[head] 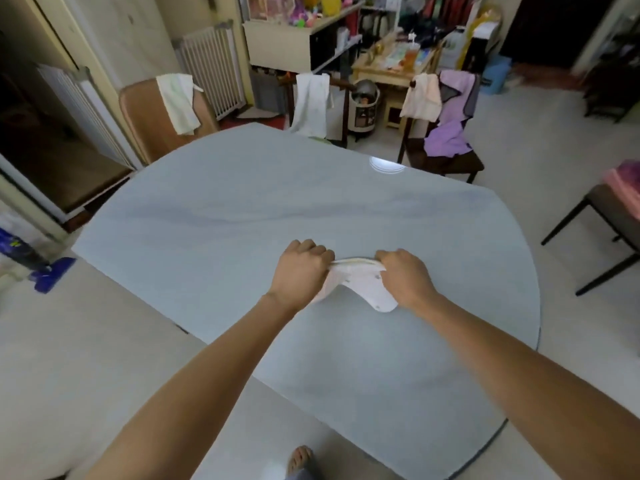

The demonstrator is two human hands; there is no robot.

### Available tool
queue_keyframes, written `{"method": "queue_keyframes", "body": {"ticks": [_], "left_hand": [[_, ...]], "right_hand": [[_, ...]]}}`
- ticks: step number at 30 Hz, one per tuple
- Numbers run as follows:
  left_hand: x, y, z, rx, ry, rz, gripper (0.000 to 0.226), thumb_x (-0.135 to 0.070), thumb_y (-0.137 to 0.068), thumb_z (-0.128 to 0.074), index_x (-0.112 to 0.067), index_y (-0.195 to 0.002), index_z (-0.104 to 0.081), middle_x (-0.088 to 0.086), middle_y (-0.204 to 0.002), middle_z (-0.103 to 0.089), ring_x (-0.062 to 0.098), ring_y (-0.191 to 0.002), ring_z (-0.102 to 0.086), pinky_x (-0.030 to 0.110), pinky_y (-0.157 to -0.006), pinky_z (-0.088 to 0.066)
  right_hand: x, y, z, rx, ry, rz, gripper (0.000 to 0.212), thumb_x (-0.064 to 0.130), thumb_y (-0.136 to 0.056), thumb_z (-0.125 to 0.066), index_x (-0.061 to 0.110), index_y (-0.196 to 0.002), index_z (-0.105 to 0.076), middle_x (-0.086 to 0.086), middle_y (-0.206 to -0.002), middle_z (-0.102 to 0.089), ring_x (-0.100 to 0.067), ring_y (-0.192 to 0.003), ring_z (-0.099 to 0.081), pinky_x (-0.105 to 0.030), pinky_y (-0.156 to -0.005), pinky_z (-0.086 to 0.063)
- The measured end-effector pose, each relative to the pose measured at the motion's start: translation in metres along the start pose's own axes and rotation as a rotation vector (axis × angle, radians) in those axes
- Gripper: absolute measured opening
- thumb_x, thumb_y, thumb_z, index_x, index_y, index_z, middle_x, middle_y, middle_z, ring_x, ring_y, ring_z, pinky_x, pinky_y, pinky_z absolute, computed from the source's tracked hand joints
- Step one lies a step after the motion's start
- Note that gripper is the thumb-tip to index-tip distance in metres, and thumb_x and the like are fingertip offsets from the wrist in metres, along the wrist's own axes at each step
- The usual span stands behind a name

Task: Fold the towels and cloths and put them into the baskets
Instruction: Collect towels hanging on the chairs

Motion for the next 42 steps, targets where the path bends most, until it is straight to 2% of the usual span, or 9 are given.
{"method": "queue_keyframes", "body": {"ticks": [5,10,15,22,28,31,33,36,42], "left_hand": [[0.03,-0.013,-0.009,-0.114,0.017,-0.181,0.013,-0.006,-0.067,-0.068,-0.017,-0.074,-0.064,-0.002,-0.073,-0.063,0.022,-0.068,-0.057,0.029,-0.062,-0.025],[0.018,0.032,-0.111,0.356,0.07,-0.308,0.025,-0.01,-0.08,-0.064,-0.019,-0.103,-0.069,-0.003,-0.115,-0.066,0.021,-0.105,-0.059,0.028,-0.086,-0.041],[-0.005,0.093,-0.179,0.746,0.126,-0.263,0.047,-0.014,-0.097,-0.04,-0.013,-0.144,-0.041,-0.004,-0.159,-0.019,0.022,-0.147,-0.013,0.036,-0.112,-0.021],[-0.013,0.12,-0.194,0.937,0.356,-0.226,0.049,-0.021,-0.097,-0.047,-0.02,-0.145,-0.04,-0.008,-0.161,-0.006,0.029,-0.148,0.006,0.045,-0.12,-0.006],[-0.003,0.134,-0.191,0.915,0.465,-0.25,0.049,-0.043,-0.099,-0.044,-0.029,-0.146,-0.037,-0.009,-0.16,-0.015,0.024,-0.148,0.011,0.047,-0.119,0.002],[0.012,0.131,-0.176,0.806,0.674,-0.193,0.032,-0.04,-0.099,-0.047,-0.022,-0.117,-0.066,-0.006,-0.143,-0.05,0.017,-0.143,-0.029,0.029,-0.115,-0.023],[0.036,0.119,-0.169,0.726,0.839,0.058,0.026,-0.033,-0.1,-0.048,-0.02,-0.104,-0.07,-0.008,-0.109,-0.071,0.01,-0.106,-0.063,0.024,-0.094,-0.044],[0.059,0.097,-0.162,0.607,0.921,0.34,0.02,-0.036,-0.098,-0.051,-0.03,-0.086,-0.066,-0.015,-0.077,-0.071,0.002,-0.075,-0.067,0.032,-0.083,-0.053],[0.008,0.097,-0.175,0.77,0.598,0.129,0.031,-0.053,-0.094,-0.048,-0.028,-0.105,-0.063,-0.011,-0.099,-0.067,0.008,-0.089,-0.061,0.016,-0.068,-0.037]], "right_hand": [[0.031,-0.015,0.015,-0.35,0.108,0.146,0.029,-0.011,-0.055,-0.067,0.009,-0.076,-0.063,-0.009,-0.073,-0.061,-0.032,-0.071,-0.06,-0.033,-0.05,-0.048],[0.02,-0.002,-0.101,0.048,0.128,0.166,0.038,0.0,-0.071,-0.056,0.014,-0.106,-0.062,-0.005,-0.12,-0.06,-0.028,-0.111,-0.052,-0.043,-0.082,-0.052],[0.018,0.039,-0.179,0.389,0.064,0.175,0.067,0.007,-0.084,-0.049,0.015,-0.147,-0.028,-0.003,-0.154,-0.027,-0.024,-0.136,-0.03,-0.041,-0.106,-0.038],[0.021,0.054,-0.194,0.394,0.185,0.402,0.073,0.014,-0.071,-0.066,0.018,-0.14,-0.044,0.0,-0.152,-0.036,-0.026,-0.115,-0.051,-0.038,-0.076,-0.054],[0.009,0.055,-0.191,0.578,0.025,0.435,0.047,0.007,-0.089,-0.044,0.017,-0.134,-0.051,0.002,-0.153,-0.034,-0.024,-0.135,-0.034,-0.031,-0.108,-0.033],[-0.007,0.042,-0.176,0.641,-0.135,0.276,0.023,0.007,-0.089,-0.047,0.013,-0.098,-0.067,-0.005,-0.109,-0.067,-0.024,-0.103,-0.06,-0.027,-0.078,-0.04],[-0.018,0.027,-0.164,0.612,-0.247,0.165,0.017,0.009,-0.09,-0.051,0.011,-0.087,-0.068,-0.002,-0.082,-0.066,-0.019,-0.081,-0.06,-0.027,-0.068,-0.036],[-0.032,-0.001,-0.151,0.436,-0.363,0.007,0.013,0.01,-0.092,-0.055,0.007,-0.084,-0.066,0.002,-0.073,-0.058,-0.018,-0.073,-0.054,-0.029,-0.066,-0.036],[-0.046,-0.02,-0.165,0.27,-0.465,-0.155,0.011,0.004,-0.09,-0.054,0.002,-0.086,-0.064,-0.011,-0.081,-0.066,-0.028,-0.08,-0.061,-0.036,-0.074,-0.045]]}}
Point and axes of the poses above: each hand's wrist, its own y-axis away from the middle knuckle, its own z-axis out of the back of the hand, x = y × z, the point moved 8 cm from there along -y, towards the middle knuckle
